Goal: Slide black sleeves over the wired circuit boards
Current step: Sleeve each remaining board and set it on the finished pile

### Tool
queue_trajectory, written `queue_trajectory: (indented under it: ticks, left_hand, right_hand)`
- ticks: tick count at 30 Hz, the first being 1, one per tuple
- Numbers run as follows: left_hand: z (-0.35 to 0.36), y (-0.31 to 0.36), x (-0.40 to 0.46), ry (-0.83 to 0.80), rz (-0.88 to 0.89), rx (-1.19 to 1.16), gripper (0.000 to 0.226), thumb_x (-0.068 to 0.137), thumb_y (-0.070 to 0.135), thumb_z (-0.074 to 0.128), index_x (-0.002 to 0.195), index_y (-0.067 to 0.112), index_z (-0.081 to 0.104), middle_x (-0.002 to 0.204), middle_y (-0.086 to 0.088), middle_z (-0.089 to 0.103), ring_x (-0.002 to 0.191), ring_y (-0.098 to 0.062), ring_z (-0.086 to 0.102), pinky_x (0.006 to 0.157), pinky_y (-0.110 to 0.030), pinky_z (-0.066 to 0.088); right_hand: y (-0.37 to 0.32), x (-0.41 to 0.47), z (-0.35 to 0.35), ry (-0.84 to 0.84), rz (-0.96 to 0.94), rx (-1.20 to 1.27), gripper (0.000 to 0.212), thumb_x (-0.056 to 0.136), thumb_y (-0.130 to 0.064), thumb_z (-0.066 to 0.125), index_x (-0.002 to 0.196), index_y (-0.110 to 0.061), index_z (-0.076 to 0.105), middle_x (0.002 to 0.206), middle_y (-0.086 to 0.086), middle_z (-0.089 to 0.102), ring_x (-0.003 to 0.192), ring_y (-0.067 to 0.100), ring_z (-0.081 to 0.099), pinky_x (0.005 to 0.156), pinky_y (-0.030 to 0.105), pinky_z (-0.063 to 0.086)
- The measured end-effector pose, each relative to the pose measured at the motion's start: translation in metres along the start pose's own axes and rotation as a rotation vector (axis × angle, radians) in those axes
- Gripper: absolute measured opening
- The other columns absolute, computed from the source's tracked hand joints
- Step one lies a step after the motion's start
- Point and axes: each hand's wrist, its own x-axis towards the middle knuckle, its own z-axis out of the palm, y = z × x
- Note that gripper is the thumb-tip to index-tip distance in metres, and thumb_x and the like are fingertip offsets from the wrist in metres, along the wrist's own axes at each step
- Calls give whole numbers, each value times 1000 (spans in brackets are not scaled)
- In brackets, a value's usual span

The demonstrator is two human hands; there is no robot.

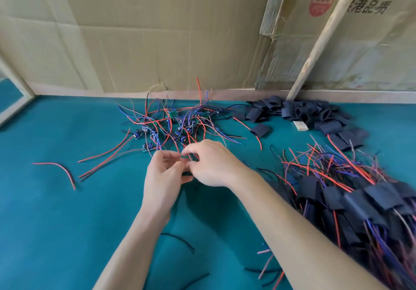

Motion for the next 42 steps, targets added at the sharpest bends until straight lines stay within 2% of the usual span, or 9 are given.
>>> queue_trajectory:
  ticks: [5,8,14,23,26,30,32,35,42]
  left_hand:
    - [-1,1,2,19,39,32,21,90,-3,53,100,12,63,99,-5,74,92,-25,74,80,-39,62]
    - [-1,2,0,-20,42,33,22,92,-2,53,101,13,67,93,-1,77,89,-20,74,71,-29,61]
    - [1,6,-4,-221,-88,-105,21,102,13,54,117,6,66,104,-9,78,96,-22,76,78,-29,60]
    - [9,9,-10,-367,-267,-354,25,105,15,49,109,-6,63,102,-25,75,89,-31,76,72,-29,63]
    - [6,8,-10,-452,-251,-300,26,105,9,45,111,-2,67,93,-19,74,79,-26,75,68,-27,62]
    - [3,12,-11,-597,-249,-221,35,100,1,40,100,3,75,95,-16,74,76,-22,71,62,-25,57]
    - [4,13,-13,-660,-254,-214,37,99,1,38,99,3,76,94,-17,72,78,-24,69,63,-26,56]
    - [5,14,-16,-739,-223,-177,32,100,7,44,98,8,77,90,-15,69,79,-23,66,66,-27,55]
    - [7,13,-17,-816,-183,-161,31,91,21,49,101,11,77,75,-8,58,67,-20,54,66,-30,52]
  right_hand:
    - [15,2,7,86,80,35,23,90,-24,63,110,-15,72,107,7,70,110,32,59,89,38,51]
    - [21,-13,-2,180,139,279,30,89,-27,68,117,-25,77,120,-10,73,114,12,63,97,29,49]
    - [16,-63,-17,197,110,745,21,85,-27,72,104,-28,81,67,-21,68,52,-5,54,53,13,43]
    - [11,-122,-27,-236,-51,539,23,82,-24,67,97,-34,81,53,-3,50,49,10,36,48,20,31]
    - [12,-115,-48,-440,-84,474,27,78,-9,60,92,-22,80,70,-2,74,60,6,60,55,15,46]
    - [41,-58,-80,81,19,90,18,79,-17,63,74,-31,74,72,-9,74,71,5,69,63,19,46]
    - [61,-24,-89,251,131,-47,28,85,-8,61,93,-31,74,101,-6,76,96,18,68,79,26,49]
    - [94,15,-89,154,262,-253,53,90,0,54,137,-25,58,145,5,56,129,36,49,102,40,44]
    - [126,33,-76,105,295,-385,55,86,-1,56,132,-32,62,136,12,60,118,37,57,84,38,50]
